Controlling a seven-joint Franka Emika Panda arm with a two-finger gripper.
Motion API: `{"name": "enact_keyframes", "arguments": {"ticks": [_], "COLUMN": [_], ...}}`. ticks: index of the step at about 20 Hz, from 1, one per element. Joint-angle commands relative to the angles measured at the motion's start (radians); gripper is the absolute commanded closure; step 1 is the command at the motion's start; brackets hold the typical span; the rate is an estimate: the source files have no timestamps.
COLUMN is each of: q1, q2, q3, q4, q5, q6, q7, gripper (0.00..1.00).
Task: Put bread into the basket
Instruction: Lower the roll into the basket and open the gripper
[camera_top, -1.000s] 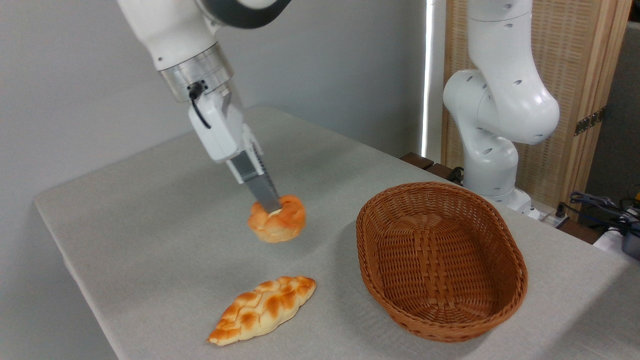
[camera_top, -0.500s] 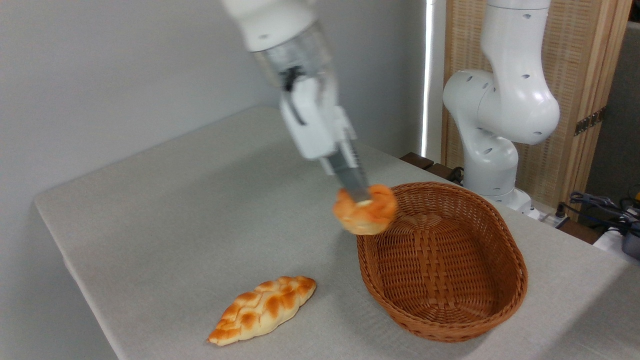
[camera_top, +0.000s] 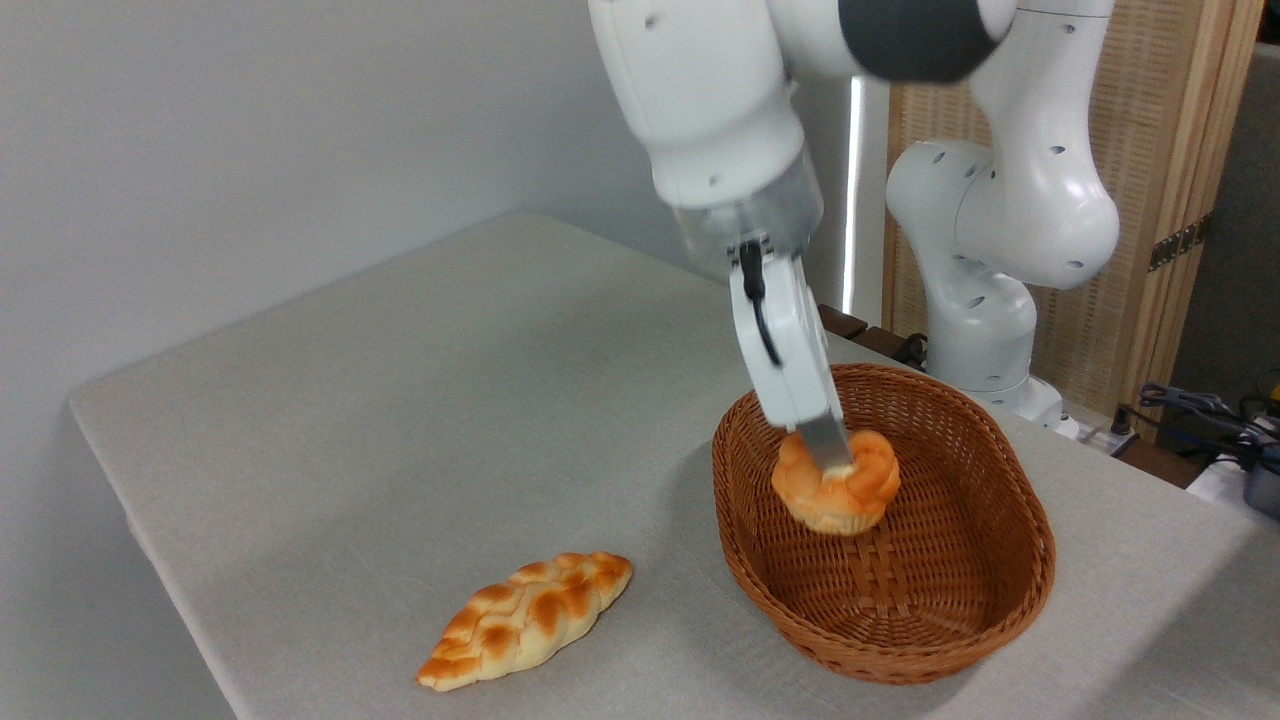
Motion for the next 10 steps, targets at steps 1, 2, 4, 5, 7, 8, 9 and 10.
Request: {"name": "enact_keyframes", "arguments": {"ticks": [1, 2, 4, 5, 7, 8, 9, 10], "q1": [-0.016, -0.016, -0.016, -0.016, -0.016, -0.016, -0.018, -0.018], "q2": [-0.013, -0.013, -0.013, -0.011, -0.013, -0.013, -0.013, -0.013], "q3": [0.056, 0.059, 0.066, 0.071, 0.071, 0.071, 0.071, 0.073], "q4": [-0.061, -0.064, -0.065, -0.071, -0.076, -0.076, -0.076, -0.076], "q5": [0.037, 0.045, 0.067, 0.079, 0.090, 0.088, 0.088, 0.088], "q6": [0.092, 0.096, 0.100, 0.100, 0.100, 0.103, 0.106, 0.108], "q7": [-0.004, -0.002, 0.001, 0.002, 0.002, 0.002, 0.002, 0.002], "gripper": [0.70, 0.70, 0.62, 0.58, 0.48, 0.36, 0.30, 0.29]}}
